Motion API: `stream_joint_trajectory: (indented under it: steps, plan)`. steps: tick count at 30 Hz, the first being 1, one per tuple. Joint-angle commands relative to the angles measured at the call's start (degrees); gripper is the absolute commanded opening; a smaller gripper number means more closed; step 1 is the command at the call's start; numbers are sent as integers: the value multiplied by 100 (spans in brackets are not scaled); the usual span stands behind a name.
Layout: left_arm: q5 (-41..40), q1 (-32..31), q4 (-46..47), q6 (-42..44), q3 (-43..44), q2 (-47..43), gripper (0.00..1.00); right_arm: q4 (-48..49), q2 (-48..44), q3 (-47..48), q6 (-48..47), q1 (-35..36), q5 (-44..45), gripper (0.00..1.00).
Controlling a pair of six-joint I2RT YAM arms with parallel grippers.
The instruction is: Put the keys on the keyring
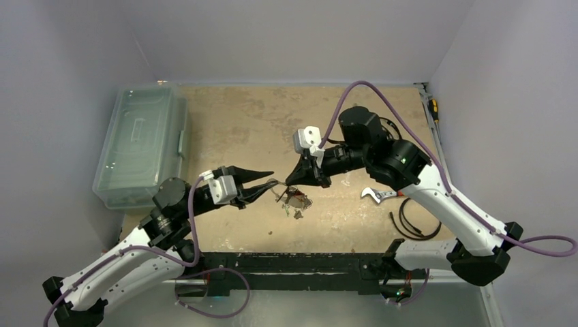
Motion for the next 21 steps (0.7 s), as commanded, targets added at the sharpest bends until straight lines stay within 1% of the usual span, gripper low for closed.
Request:
stream_joint_trajectory:
  steps: [1,5,10,14,17,21]
  plan:
    - [-17,-2,-98,-160,448,52,25,897,-287,-235,279,-3,93,0]
    - [462,-1,-224,-53,631,207,24,1008,-290,-287,312,-3,113,0]
    - [793,-4,-493,178,803,446,22,1150,-304,-323,325,5,127,0]
    - [933,-2,-789,413,939,572,24,1235,-341,-329,347,5,145,0]
    - [893,0,-771,447,948,583,24,1240,-335,-324,352,5,93,0]
    - [822,-3,-698,449,937,592,18,1244,-331,-335,361,5,13,0]
